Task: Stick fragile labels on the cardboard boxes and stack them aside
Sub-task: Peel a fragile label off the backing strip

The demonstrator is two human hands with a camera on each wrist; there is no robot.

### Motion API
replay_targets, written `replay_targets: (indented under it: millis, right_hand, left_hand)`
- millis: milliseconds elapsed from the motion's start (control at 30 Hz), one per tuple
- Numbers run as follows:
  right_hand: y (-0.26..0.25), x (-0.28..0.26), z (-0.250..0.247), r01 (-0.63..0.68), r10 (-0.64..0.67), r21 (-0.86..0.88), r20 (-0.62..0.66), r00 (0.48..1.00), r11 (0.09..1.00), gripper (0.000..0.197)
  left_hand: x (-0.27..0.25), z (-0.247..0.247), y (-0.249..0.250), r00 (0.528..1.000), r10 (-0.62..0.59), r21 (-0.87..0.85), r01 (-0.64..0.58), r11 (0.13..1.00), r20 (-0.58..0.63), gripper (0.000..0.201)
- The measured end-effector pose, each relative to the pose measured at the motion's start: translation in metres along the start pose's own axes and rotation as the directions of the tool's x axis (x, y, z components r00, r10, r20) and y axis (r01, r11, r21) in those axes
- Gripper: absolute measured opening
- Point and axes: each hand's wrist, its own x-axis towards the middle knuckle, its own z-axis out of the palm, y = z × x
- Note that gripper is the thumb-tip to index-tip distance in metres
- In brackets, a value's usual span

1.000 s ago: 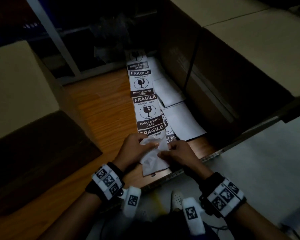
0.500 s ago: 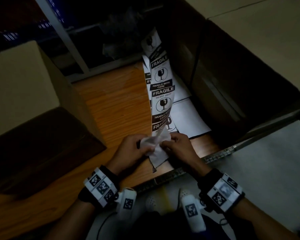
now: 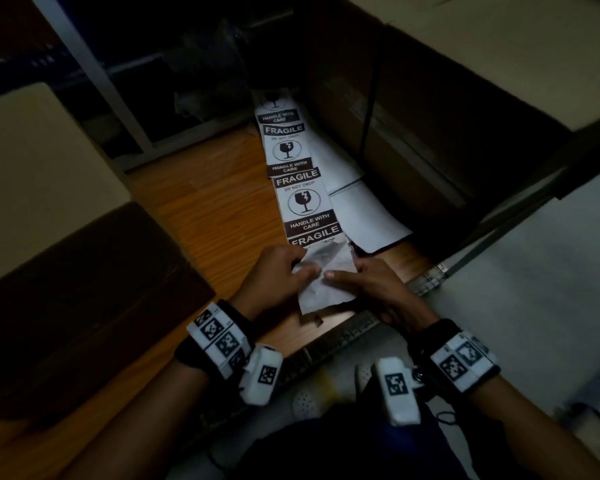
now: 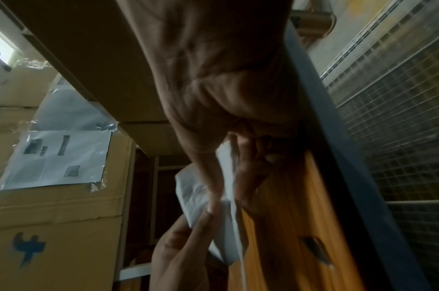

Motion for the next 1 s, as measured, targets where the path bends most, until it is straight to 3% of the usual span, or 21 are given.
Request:
replay_targets:
  millis: [100, 333, 467, 733, 1000]
  right_hand:
    - [0.005, -0.004, -0.001, -0.028, 0.028, -0.002, -0.053, 0.998, 1.0, 0.017]
    - [0.004, -0.008, -0.002, -0.076, 0.075, 0.088, 0.015, 0.997, 0.993, 0.021]
    - [0.004, -0.011, -0.006, -0.075, 0.067, 0.158, 0.055, 0.996, 0.985, 0.02]
    - [0.004, -0.013, -0.013, -0.048, 0.04, 0.123, 0.066, 0.997, 0.991, 0.014]
    - [0.002, -0.01, -0.024, -0.022, 0.017, 0.055, 0.079, 0.997, 0.998, 0.018]
  left_hand:
    - [0.008, 0.001, -0.002, 0.992, -0.001, -0.013, 0.002, 1.0, 0.124, 0.012]
    - [0.019, -0.01, -0.011, 0.946, -0.094, -0.248, 0.176, 0.953, 0.311, 0.029]
    - [0.027, -0.013, -0.006, 0.903, -0.159, -0.289, 0.288, 0.913, 0.398, 0.021]
    - [0.039, -0.016, -0.007, 0.86, -0.198, -0.307, 0.369, 0.877, 0.47, 0.045]
    - [0.051, -0.02, 0.0, 0.83, -0.198, -0.267, 0.379, 0.886, 0.521, 0.029]
